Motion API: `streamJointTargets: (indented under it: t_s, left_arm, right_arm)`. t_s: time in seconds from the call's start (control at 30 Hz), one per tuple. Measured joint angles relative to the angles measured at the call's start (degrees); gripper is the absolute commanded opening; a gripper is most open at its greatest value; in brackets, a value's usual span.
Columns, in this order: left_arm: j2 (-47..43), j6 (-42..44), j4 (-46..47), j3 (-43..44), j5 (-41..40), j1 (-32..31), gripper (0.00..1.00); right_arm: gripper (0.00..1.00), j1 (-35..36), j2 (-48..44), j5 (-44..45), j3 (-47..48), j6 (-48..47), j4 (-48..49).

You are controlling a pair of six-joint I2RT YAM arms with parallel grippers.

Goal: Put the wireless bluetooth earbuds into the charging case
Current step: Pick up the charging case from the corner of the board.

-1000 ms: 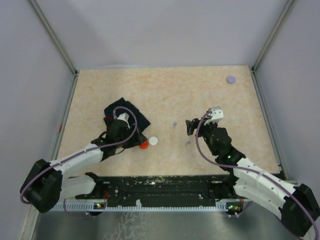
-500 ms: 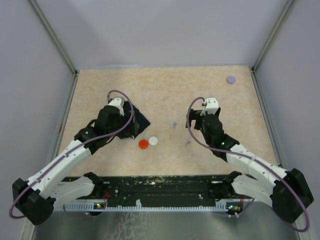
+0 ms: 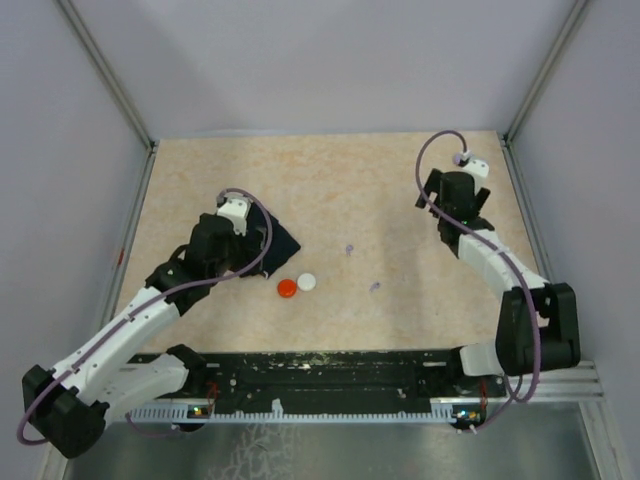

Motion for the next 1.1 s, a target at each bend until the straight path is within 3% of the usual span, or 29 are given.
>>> streamJointTargets:
  t_s: [0.2,0.4,0.77,1.1]
  left_arm:
    - [-2.16,1.46,2.05,-3.06,0.22,1.44,0.99]
    - [-3.91,1.92,3.41,-3.43,0.61,4.02,0.99]
    - [-4.04,2.36,5.31,-4.22,1.38,7.61,1.00]
    - [-2.67,2.38,5.55,-4.24,3.28,10.95,0.99]
  right_arm:
    - [0.86,-10.32,11.80,-1.77,6.38,2.08,2.84]
    - [0.79,-15.50,25.44,-3.63,16.63,0.33,8.31]
    - [0.75,-18.97,49.94,-10.03,42.71,-7.39,9.38]
    - [0.70,-19.10,64.39,-12.48,63.36,-13.70,1.90]
